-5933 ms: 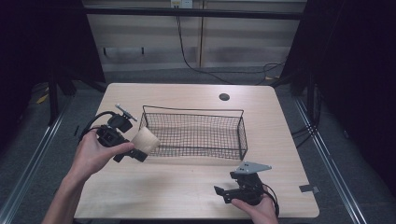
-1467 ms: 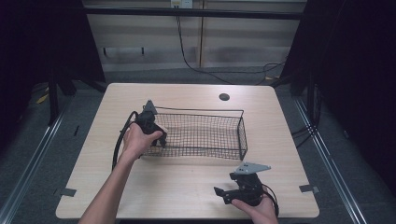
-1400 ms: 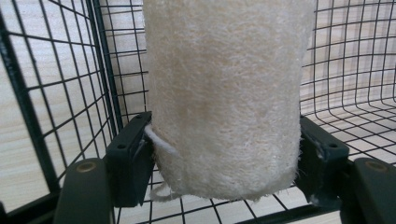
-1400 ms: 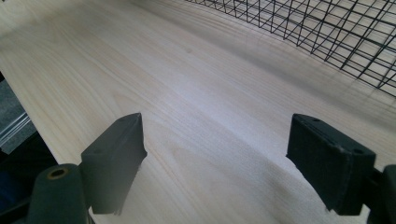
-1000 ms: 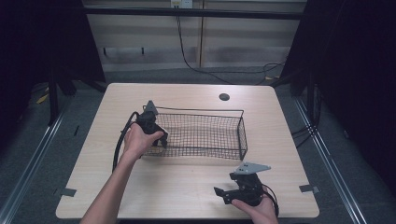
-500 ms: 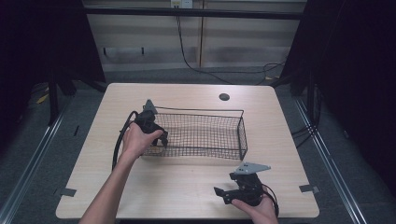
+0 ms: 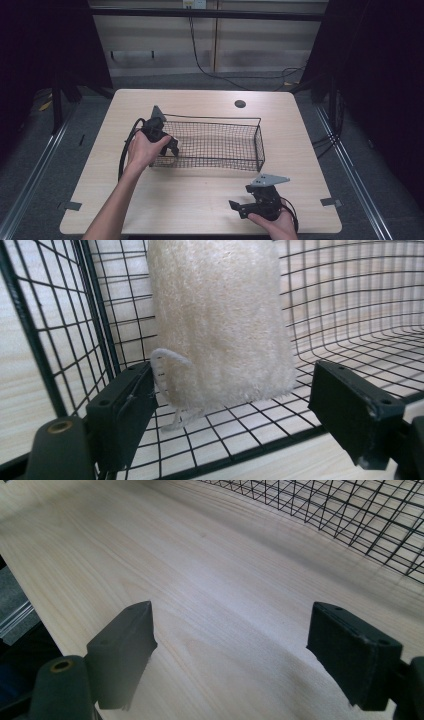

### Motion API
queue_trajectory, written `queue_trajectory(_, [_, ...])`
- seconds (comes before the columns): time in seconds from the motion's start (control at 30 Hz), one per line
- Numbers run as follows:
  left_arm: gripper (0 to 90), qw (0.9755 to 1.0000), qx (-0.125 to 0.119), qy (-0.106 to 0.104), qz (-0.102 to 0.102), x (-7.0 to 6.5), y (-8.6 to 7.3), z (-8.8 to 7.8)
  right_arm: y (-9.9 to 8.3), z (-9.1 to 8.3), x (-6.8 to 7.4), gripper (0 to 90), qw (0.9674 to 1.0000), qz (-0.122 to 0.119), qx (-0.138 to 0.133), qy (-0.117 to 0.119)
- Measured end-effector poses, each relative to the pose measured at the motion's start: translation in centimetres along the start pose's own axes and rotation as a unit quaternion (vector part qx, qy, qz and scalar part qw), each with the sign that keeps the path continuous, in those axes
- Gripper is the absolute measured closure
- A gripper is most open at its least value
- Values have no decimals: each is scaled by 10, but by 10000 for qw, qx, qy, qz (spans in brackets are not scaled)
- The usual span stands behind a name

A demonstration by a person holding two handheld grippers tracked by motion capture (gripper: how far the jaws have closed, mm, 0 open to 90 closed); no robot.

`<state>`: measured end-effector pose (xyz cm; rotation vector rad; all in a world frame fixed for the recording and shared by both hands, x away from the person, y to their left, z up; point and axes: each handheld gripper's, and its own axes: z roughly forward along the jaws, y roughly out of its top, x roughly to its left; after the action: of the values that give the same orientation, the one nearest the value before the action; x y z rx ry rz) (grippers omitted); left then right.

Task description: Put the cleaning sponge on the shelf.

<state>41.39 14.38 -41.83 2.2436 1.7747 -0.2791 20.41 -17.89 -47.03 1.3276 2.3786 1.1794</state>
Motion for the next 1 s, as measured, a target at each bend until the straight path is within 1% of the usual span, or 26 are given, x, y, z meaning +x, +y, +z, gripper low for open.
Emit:
queue_trajectory(0.03, [194, 10000, 0, 0, 0, 0, 0, 0, 0, 0, 0, 186, 10000, 0, 0, 0])
queue_trajectory(0.07, [202, 10000, -62, -6, 10, 1, -1, -3, 0, 0, 0, 186, 10000, -10, 5, -2])
queue_trajectory(0.1, [194, 10000, -62, -46, 36, 1, -1, -5, 0, 0, 0, 186, 10000, -5, 4, 6])
queue_trajectory(0.17, [185, 9999, -86, -57, 32, 1, -1, -6, 0, 0, 0, 185, 10000, -2, 6, 0])
queue_trajectory(0.2, [184, 9998, -165, -78, 56, 1, -2, -9, 0, 0, 0, 185, 10000, 2, 1, -3])
queue_trajectory(0.27, [189, 9998, -169, -87, 33, 2, -3, -11, 0, 0, 0, 185, 10000, 1, 4, -4])
queue_trajectory(0.3, [186, 9997, -203, -90, 51, 1, -3, -12, 0, 0, 0, 185, 10000, 2, 1, -1])
queue_trajectory(0.33, [185, 9998, -162, -100, 86, 1, -4, -13, 0, 0, 0, 185, 10000, -1, 0, -1])
queue_trajectory(0.4, [184, 9997, -180, -97, 102, 0, -4, -14, 0, 0, 0, 185, 10000, -2, 2, -1])
queue_trajectory(0.43, [184, 9995, -195, -154, 176, -2, -5, -16, 0, 0, 0, 185, 10000, 0, 3, 1])
queue_trajectory(0.47, [184, 9995, -202, -150, 204, -2, -5, -17, 0, 0, 0, 185, 10000, -2, 3, 1])
queue_trajectory(0.57, [183, 9994, -233, -155, 200, -1, -5, -18, 0, 0, 0, 185, 10000, 1, 1, -3])
queue_trajectory(0.63, [183, 9989, -303, -229, 257, 0, -7, -21, 0, 0, 0, 185, 10000, -1, 0, -6])
queue_trajectory(0.67, [183, 9985, -355, -273, 323, 0, -8, -24, 0, 0, 0, 185, 10000, 2, -1, -5])
queue_trajectory(0.7, [183, 9985, -355, -273, 323, 0, -8, -24, 0, 0, 0, 185, 10000, 2, -1, -5])
queue_trajectory(0.73, [183, 9980, -421, -319, 332, 1, -9, -26, 0, 0, 0, 185, 10000, 8, 2, -9])
queue_trajectory(0.77, [181, 9977, -438, -368, 359, 2, -10, -27, 0, 0, 0, 185, 10000, 1, 0, -15])
queue_trajectory(0.8, [181, 9971, -446, -437, 437, 3, -10, -28, 0, 0, 0, 185, 10000, 1, 0, -15])
queue_trajectory(0.83, [180, 9967, -465, -464, 482, 5, -11, -29, 0, 0, 0, 185, 10000, -3, 2, -7])
queue_trajectory(0.87, [180, 9957, -531, -521, 544, 6, -13, -32, 0, 0, 0, 185, 10000, 0, 3, -6])
queue_trajectory(0.9, [180, 9957, -531, -521, 544, 6, -13, -32, 0, 0, 0, 185, 10000, 0, 3, -6])
queue_trajectory(1.0, [180, 9928, -654, -677, 743, 9, -17, -38, 0, 0, 0, 185, 10000, 4, 3, -16])
